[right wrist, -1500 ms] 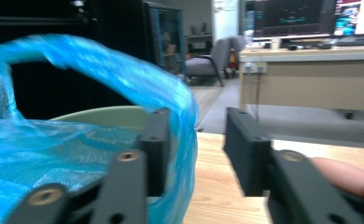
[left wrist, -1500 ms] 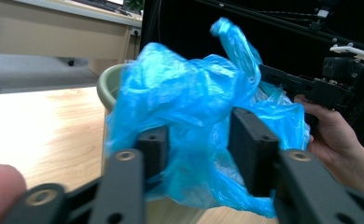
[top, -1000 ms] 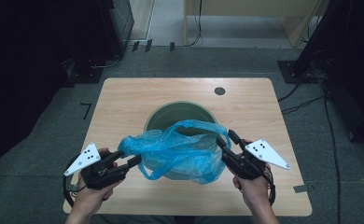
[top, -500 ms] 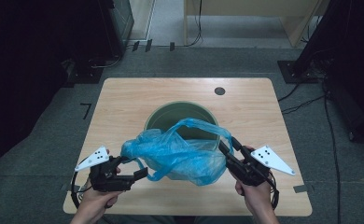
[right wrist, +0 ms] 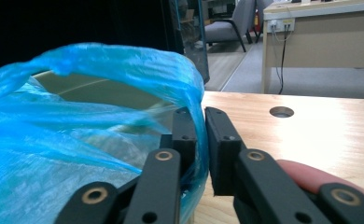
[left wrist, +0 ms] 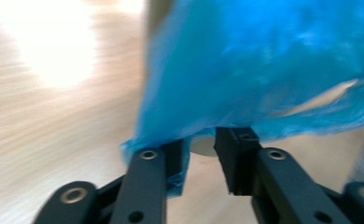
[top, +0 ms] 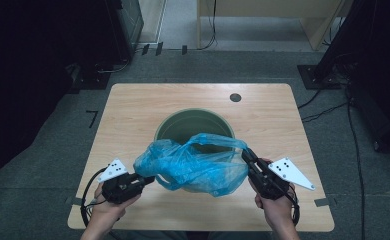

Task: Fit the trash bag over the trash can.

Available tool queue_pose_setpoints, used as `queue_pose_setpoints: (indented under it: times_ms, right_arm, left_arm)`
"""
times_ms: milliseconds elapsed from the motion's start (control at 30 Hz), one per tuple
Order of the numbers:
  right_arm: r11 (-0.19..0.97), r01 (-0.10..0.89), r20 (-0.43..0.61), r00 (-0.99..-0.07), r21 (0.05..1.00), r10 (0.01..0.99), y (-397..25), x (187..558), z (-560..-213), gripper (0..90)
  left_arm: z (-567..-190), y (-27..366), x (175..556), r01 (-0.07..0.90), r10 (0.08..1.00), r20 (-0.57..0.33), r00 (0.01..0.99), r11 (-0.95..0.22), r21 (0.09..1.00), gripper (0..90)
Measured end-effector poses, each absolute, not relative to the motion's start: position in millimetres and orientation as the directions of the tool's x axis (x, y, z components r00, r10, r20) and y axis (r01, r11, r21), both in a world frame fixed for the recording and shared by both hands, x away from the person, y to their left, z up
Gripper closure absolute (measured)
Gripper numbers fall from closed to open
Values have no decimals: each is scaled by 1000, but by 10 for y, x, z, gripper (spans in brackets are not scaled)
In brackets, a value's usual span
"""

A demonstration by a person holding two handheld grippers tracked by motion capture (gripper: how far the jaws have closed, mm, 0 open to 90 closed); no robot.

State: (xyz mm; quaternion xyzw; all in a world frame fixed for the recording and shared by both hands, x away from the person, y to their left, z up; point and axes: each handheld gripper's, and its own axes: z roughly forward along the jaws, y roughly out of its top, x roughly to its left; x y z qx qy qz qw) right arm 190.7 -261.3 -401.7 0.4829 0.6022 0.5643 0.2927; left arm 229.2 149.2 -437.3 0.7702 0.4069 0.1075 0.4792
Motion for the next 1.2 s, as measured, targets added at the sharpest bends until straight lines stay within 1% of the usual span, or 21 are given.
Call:
queue_pose_setpoints:
  times_ms: [33,133,233,267,300,367,400,433,467,533,633,700,800,833,900,933,967,1033,1100,1167,1200]
  right_arm:
    - [-92,251,182,-362,964,914,-2605,1915,-4026,869]
    - [-72,244,158,-355,967,921,-2577,1911,-4035,870]
    - [-45,231,127,-355,972,926,-2535,1898,-4042,868]
    - [-49,230,131,-356,972,925,-2535,1893,-4037,862]
    - [-71,219,150,-369,973,917,-2556,1882,-4011,788]
    - [-97,197,172,-414,976,894,-2585,1860,-3970,702]
    - [-96,180,165,-423,979,891,-2585,1843,-3947,658]
    - [-96,180,165,-423,979,891,-2585,1843,-3947,658]
    - [-90,157,152,-448,983,881,-2578,1816,-3897,582]
    - [-90,156,152,-452,984,879,-2573,1807,-3882,561]
    - [-84,143,142,-466,986,873,-2554,1780,-3840,536]
    - [-84,142,141,-470,986,871,-2545,1767,-3818,520]
    - [-83,133,137,-475,988,869,-2538,1754,-3794,489]
    - [-78,123,129,-489,989,863,-2536,1740,-3766,451]
    - [-73,115,120,-496,991,860,-2538,1737,-3754,434]
    - [-53,100,97,-508,994,856,-2555,1721,-3710,395]
    - [-50,93,91,-511,994,855,-2567,1713,-3692,393]
    - [-49,82,84,-518,995,851,-2591,1705,-3667,394]
    - [-58,67,86,-542,996,836,-2672,1671,-3577,392]
    - [-56,64,83,-552,996,830,-2696,1660,-3543,384]
    - [-44,70,77,-599,997,797,-2747,1636,-3466,355]
  left_arm:
    - [-4381,1528,2302,506,763,-180,621,-215,836,779]
    - [-4372,1547,2298,480,791,-131,597,-222,848,795]
    - [-4305,1575,2255,435,805,-127,580,-175,883,772]
    - [-4247,1615,2226,403,768,-169,618,-125,907,724]
    - [-4142,1663,2187,371,679,-230,697,-68,926,558]
    - [-4017,1679,2123,316,570,-230,789,-56,947,434]
    - [-3962,1671,2072,267,557,-192,808,-56,962,382]
    - [-3962,1671,2072,267,557,-192,808,-56,962,331]
    - [-3906,1659,2009,217,558,-150,816,-55,975,288]
    - [-3850,1648,1962,185,547,-132,827,-44,982,261]
    - [-3808,1640,1919,164,520,-131,844,-18,986,277]
    - [-3791,1619,1891,147,502,-110,858,-33,989,335]
    - [-3765,1579,1842,129,418,-93,904,-57,990,375]
    - [-3743,1546,1803,104,388,-71,919,-66,992,428]
    - [-3730,1528,1797,109,390,-72,918,-72,991,492]
    - [-3712,1499,1841,161,456,-98,885,-101,982,529]
    - [-3712,1499,1841,161,456,-98,885,-101,982,555]
    - [-3727,1515,1924,233,528,-138,838,-118,965,583]
    - [-3757,1574,1979,251,519,-173,837,-83,964,654]
    - [-3756,1579,1980,245,531,-164,832,-84,966,662]
    - [-3747,1581,1978,235,553,-148,820,-90,968,688]
